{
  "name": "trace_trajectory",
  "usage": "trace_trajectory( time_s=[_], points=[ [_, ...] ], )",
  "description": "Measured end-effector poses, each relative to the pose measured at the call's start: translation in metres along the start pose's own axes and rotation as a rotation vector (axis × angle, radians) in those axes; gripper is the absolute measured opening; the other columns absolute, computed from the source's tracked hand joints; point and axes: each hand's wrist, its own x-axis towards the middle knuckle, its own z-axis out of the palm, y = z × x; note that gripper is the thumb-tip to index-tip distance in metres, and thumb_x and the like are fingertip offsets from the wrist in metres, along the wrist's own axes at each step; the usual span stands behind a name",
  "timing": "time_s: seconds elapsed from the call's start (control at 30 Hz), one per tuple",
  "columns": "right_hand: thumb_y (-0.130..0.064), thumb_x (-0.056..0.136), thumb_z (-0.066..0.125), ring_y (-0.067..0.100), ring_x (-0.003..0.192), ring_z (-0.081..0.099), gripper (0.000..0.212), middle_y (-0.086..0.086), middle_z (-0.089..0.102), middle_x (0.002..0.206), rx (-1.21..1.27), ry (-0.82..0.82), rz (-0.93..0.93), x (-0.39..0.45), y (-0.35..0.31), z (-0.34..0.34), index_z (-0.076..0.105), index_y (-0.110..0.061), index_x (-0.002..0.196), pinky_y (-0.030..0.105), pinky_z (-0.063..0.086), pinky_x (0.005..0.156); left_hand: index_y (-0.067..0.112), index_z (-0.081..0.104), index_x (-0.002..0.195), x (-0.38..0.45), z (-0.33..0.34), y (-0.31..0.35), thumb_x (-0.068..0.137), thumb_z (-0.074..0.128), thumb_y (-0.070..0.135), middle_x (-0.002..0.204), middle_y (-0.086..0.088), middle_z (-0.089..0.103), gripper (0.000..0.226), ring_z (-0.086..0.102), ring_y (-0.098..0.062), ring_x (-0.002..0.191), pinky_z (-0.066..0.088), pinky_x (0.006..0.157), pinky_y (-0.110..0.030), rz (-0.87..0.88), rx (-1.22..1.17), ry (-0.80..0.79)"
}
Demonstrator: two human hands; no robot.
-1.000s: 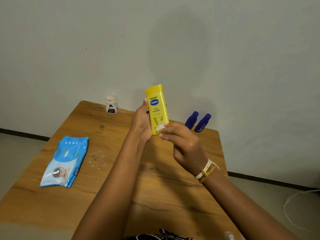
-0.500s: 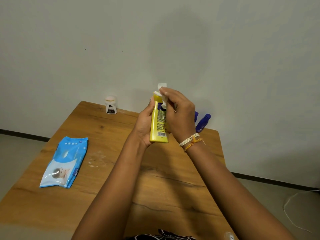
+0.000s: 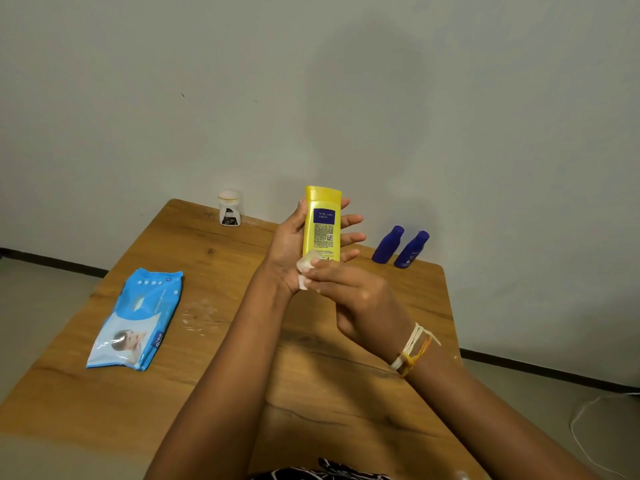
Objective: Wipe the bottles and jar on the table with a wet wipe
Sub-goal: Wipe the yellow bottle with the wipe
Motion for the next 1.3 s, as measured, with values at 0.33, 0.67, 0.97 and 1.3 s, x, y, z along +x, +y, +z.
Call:
trace_trajectory(
  time_s=[0.33,0.67,0.97,1.3],
  points=[
    [-0.003,0.087,0.058,0.028,0.126,0.052,0.037,0.016,0.057,0.131,-0.041,0.177,0.226,0.066,0.030,-0.022,0.060,-0.001,0.124,0.036,0.044,0.106,0.013,0.067,0.112,0.002,0.003,-0.002,0.098,0.041,0.043,0.105,-0.009,0.067,0.042,0.064,-0.025,0.100,0.052,0.090,-0.039,0.082,-0.068,0.062],
    [-0.005,0.093,0.048,0.019,0.128,0.050,0.030,0.011,0.061,0.127,-0.042,0.103,-0.011,-0.020,0.012,0.011,0.065,-0.004,0.118,0.032,0.048,0.101,0.008,0.043,0.140,-0.001,-0.003,0.002,0.099,0.024,0.052,0.134,-0.017,0.055,0.063,0.060,-0.030,0.116,0.050,0.095,-0.040,0.043,-0.046,0.051],
    [0.001,0.085,0.057,0.027,0.121,0.057,0.034,0.016,0.062,0.126,0.011,0.311,0.238,0.069,0.025,-0.013,0.065,0.000,0.118,0.036,0.047,0.103,0.009,0.064,0.116,0.001,0.007,-0.003,0.097,0.045,0.035,0.106,-0.011,0.068,0.037,0.065,-0.024,0.101,0.053,0.089,-0.034,0.086,-0.113,0.096],
    [0.005,0.089,0.052,0.024,0.128,0.050,0.036,0.010,0.060,0.129,-0.116,-0.015,-0.143,-0.009,0.023,0.013,0.064,-0.006,0.121,0.035,0.047,0.102,0.007,0.047,0.136,-0.002,-0.002,-0.004,0.100,0.026,0.049,0.128,-0.016,0.058,0.059,0.061,-0.027,0.111,0.051,0.091,-0.039,0.044,-0.061,0.135]
  ],
)
